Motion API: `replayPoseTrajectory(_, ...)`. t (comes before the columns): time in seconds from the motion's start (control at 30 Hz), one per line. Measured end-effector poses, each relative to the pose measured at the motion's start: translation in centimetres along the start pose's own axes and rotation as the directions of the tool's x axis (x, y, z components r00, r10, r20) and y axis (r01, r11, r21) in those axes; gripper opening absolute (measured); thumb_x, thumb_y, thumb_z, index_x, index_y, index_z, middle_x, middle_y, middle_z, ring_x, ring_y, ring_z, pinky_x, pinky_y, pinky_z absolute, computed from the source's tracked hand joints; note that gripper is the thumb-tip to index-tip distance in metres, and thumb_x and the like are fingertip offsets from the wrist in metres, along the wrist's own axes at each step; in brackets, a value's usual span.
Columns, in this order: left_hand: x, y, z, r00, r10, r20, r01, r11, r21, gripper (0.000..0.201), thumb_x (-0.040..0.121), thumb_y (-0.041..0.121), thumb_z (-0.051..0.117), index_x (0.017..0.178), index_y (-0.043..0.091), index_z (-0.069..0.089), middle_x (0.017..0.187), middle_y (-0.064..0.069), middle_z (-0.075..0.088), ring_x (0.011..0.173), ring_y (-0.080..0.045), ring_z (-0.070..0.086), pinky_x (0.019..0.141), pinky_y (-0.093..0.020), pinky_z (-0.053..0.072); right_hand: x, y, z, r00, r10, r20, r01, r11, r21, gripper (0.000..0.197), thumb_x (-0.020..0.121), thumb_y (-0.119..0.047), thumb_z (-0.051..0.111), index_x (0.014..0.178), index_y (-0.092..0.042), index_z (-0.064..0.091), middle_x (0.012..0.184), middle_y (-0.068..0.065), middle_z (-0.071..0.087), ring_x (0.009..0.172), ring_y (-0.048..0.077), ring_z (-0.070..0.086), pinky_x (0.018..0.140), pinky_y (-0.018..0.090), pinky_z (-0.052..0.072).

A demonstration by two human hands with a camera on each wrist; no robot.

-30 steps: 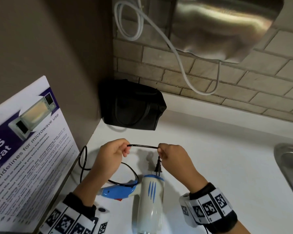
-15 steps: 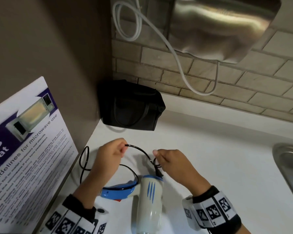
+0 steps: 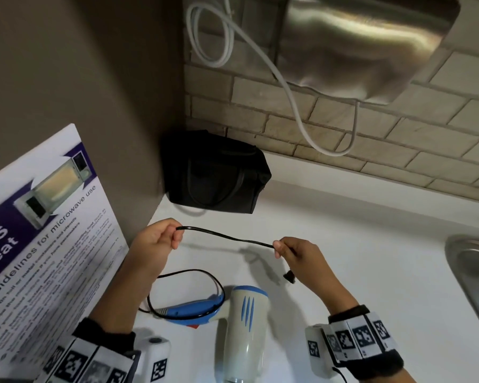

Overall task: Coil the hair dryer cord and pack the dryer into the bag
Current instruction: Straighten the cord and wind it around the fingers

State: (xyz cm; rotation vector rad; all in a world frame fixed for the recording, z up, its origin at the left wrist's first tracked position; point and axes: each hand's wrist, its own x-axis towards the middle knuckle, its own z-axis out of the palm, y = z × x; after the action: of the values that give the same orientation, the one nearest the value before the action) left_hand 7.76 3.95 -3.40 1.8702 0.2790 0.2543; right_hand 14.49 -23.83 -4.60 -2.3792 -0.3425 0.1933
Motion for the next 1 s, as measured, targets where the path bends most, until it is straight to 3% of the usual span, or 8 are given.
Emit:
replayPoseTrajectory(0.07,0.0,0.0,-0.2,1.000,0.000,0.022,0.001,0.999,-0.036,0.040,0.099,0.003,0.029,0.063,0.012,0.044,0.054,0.008,0.043,0.053,-0.003,0.035,0.055,-0.011,0.032,0.5,0.6,0.7,1.000,0.011,-0.023,-0.011,1.000,-0.014,0.035,0.096,-0.034,0.049,0.064,-0.021,0.056,0.055,0.001,0.052,0.047,0.023,0.057,0.051,0.013,0.039)
replayPoseTrajectory(0.37,-0.9,0.5,-0.5,0.952,0.027,0.306,-0.008,0.998,-0.064,0.048,0.090,-0.012,0.026,0.058,0.019,0.043,0.055,0.006,0.042,0.055,-0.004,0.035,0.060,-0.015,0.034,2.4,1.5,1.7,0.994,0.081,-0.079,-0.091,0.986,-0.137,0.036,0.097,-0.034,0.047,0.066,-0.018,0.057,0.048,-0.008,0.043,0.043,0.009,0.042,0.051,0.020,0.035)
replayPoseTrajectory(0.47,-1.0,0.9,-0.8,0.870,-0.011,0.493,-0.019,0.998,0.057,0.040,0.094,-0.005,0.033,0.063,0.013,0.052,0.057,0.004,0.050,0.057,-0.002,0.044,0.064,-0.011,0.040,2.5,1.7,1.1,0.986,0.104,-0.133,-0.128,0.975,-0.182,0.037,0.098,-0.032,0.046,0.067,-0.016,0.059,0.047,-0.008,0.042,0.044,0.007,0.041,0.045,0.017,0.031)
replayPoseTrajectory(0.53,-0.8,-0.1,-0.8,0.881,-0.082,0.466,-0.023,0.976,0.215,0.030,0.093,0.005,0.038,0.074,0.011,0.060,0.065,0.005,0.058,0.063,-0.002,0.051,0.067,-0.013,0.045,2.1,1.5,0.5,0.984,0.119,-0.133,-0.142,0.974,-0.177,0.037,0.098,-0.033,0.045,0.070,-0.015,0.061,0.045,-0.007,0.042,0.039,0.007,0.044,0.042,0.017,0.034)
replayPoseTrajectory(0.67,-0.9,-0.8,1.6,0.928,-0.047,0.369,-0.256,0.638,0.726,0.023,0.096,0.016,0.039,0.115,0.014,0.051,0.109,0.002,0.062,0.103,-0.017,0.059,0.088,-0.030,0.046,1.0,-0.6,0.1,0.994,0.065,-0.085,-0.083,0.968,-0.236,0.033,0.097,-0.035,0.047,0.070,-0.022,0.061,0.047,-0.010,0.045,0.041,0.008,0.046,0.054,0.026,0.045)
replayPoseTrajectory(0.73,-1.4,0.1,3.6,0.919,-0.040,0.391,-0.322,0.494,0.808,0.035,0.099,0.033,0.034,0.131,0.019,0.039,0.123,0.001,0.054,0.115,-0.020,0.051,0.097,-0.036,0.038,0.3,-2.2,0.1,0.997,-0.019,-0.070,-0.001,0.960,-0.280,0.034,0.097,-0.036,0.047,0.073,-0.020,0.064,0.048,-0.013,0.045,0.046,0.012,0.048,0.061,0.029,0.047)
replayPoseTrajectory(0.87,-2.4,2.7,7.0,0.875,0.060,0.481,-0.361,0.742,0.565,0.031,0.099,0.034,0.037,0.125,0.020,0.046,0.120,0.004,0.055,0.113,-0.017,0.050,0.100,-0.033,0.035,-1.0,-4.7,0.1,0.986,-0.168,0.006,0.162,0.942,-0.292,0.034,0.097,-0.034,0.047,0.074,-0.017,0.066,0.047,-0.016,0.042,0.054,0.018,0.056,0.062,0.030,0.046)
replayPoseTrajectory(1.0,-2.3,3.4,7.4,0.904,0.028,0.427,-0.092,0.987,0.130,0.020,0.086,0.013,0.041,0.074,0.018,0.056,0.074,-0.001,0.057,0.066,-0.013,0.051,0.068,-0.032,0.045,-1.5,-5.5,-0.1,0.975,-0.221,0.033,0.222,0.938,-0.267,0.033,0.096,-0.032,0.049,0.071,-0.017,0.066,0.065,-0.007,0.060,0.075,0.021,0.056,0.065,0.020,0.036)
